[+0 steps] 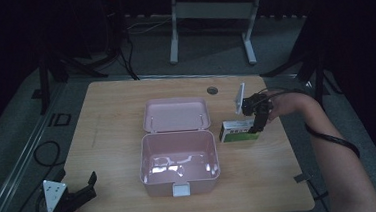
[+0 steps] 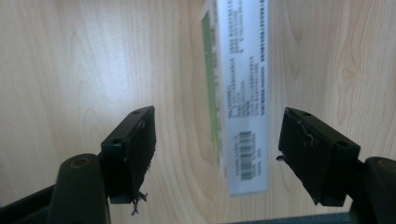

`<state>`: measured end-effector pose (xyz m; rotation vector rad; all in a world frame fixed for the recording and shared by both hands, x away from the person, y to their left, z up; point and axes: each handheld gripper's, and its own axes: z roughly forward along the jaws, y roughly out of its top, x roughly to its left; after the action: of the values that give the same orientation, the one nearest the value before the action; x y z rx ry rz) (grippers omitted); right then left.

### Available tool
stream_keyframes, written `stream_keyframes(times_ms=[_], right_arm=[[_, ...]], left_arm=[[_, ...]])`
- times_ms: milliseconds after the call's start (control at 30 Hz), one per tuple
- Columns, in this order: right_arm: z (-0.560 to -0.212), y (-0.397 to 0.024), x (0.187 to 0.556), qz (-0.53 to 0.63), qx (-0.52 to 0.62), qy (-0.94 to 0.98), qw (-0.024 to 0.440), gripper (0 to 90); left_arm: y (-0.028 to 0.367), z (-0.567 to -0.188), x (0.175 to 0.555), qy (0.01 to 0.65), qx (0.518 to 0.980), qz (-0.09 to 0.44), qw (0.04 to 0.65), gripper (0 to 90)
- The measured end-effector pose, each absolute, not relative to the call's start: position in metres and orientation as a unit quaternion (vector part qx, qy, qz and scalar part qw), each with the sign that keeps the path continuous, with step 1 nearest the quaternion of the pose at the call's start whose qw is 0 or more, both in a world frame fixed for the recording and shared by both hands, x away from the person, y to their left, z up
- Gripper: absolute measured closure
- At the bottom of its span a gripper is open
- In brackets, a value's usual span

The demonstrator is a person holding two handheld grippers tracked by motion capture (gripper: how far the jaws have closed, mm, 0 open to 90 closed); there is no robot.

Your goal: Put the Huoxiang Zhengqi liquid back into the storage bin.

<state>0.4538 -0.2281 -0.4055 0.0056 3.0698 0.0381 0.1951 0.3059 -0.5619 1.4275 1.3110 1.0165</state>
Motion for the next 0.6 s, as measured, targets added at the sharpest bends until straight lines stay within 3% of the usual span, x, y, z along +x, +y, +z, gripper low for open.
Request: stream_keyframes(times_ms=[600], right_arm=[[-0.449, -0.22, 0.481, -0.016, 0.009, 1.0, 0.017, 41.4]], left_arm=[[0.306, -0.562, 0.195, 0.53, 0.581, 0.413, 0.459, 0.3]])
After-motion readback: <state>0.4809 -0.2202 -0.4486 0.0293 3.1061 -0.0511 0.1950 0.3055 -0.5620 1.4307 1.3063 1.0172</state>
